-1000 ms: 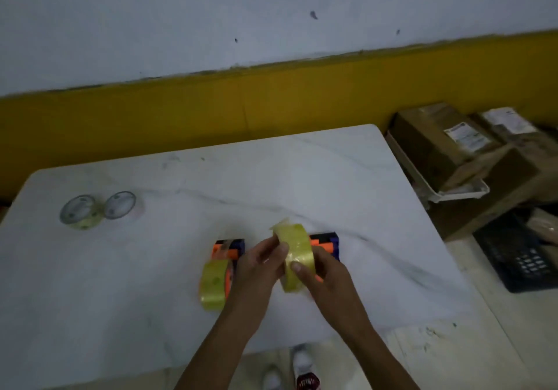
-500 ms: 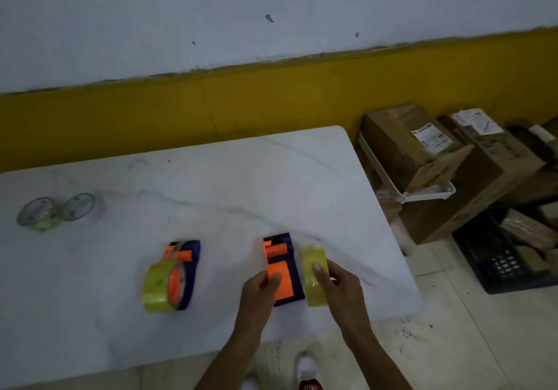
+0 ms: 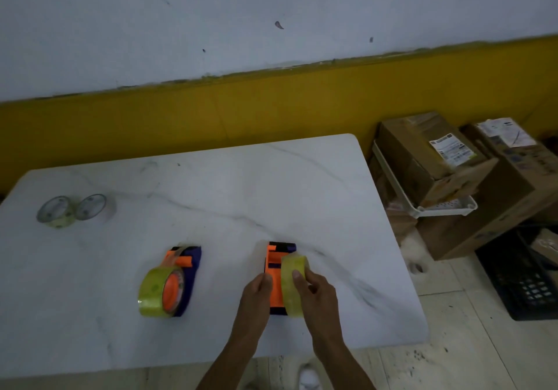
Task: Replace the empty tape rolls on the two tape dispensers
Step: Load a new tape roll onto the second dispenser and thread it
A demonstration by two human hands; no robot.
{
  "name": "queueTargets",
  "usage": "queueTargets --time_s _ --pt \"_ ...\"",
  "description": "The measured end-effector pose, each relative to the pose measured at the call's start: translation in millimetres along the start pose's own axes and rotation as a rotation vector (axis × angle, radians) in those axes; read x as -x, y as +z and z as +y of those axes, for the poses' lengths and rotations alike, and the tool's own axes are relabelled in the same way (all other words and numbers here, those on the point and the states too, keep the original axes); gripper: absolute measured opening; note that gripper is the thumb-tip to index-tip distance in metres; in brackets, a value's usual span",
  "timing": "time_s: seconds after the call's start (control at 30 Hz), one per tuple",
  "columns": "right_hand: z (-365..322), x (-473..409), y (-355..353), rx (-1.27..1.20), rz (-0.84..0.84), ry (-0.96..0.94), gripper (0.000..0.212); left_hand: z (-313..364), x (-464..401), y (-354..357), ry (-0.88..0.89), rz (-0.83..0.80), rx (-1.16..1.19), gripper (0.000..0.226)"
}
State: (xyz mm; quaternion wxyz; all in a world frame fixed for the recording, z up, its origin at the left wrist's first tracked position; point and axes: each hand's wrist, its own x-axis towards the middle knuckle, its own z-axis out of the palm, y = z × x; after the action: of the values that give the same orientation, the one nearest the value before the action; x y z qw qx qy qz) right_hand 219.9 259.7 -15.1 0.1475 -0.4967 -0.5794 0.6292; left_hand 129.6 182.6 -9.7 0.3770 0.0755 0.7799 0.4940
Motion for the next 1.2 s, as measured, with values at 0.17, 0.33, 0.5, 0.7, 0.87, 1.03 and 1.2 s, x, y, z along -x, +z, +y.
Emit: queueTargets --time_s 0.17,0.33,0.5,0.7,0.87,1.03,1.2 --pt "-13.9 -5.4 13.7 0.067 0.020 -0.001 0.045 -1.7 8.0 19.3 -0.094 0.029 0.216 0.038" --pt "-13.8 -3.1 26.8 0.063 -0.052 0.096 0.044 0.5 7.6 24.8 -0.008 -0.069 0.061 0.030" --pt "-22.7 -41.8 9.8 0.386 -0.149 0.163 0.051 -1.6 -2.8 17.4 -0.002 -0.073 -0.061 0.010" --pt "-36.5 -67.0 6.4 0.115 -0.378 0.262 0.018 -2.7 1.5 16.0 0.011 -0.068 -0.007 0.019" --pt "-39.6 -63.8 0.7 0.159 -0.469 0.088 0.016 0.0 4.4 15.9 -0.056 -0.133 0.014 0.012" --pt "-59.7 -54.7 2.8 -0.148 -0.371 -0.107 0.010 -4.8 2.6 13.9 -0.023 -0.130 -0.028 0.007" --pt "-98.7 -59.1 -0.7 -0.278 -0.385 -0.200 0.014 -2.1 2.2 11.8 -0.046 -0.181 0.015 0.013"
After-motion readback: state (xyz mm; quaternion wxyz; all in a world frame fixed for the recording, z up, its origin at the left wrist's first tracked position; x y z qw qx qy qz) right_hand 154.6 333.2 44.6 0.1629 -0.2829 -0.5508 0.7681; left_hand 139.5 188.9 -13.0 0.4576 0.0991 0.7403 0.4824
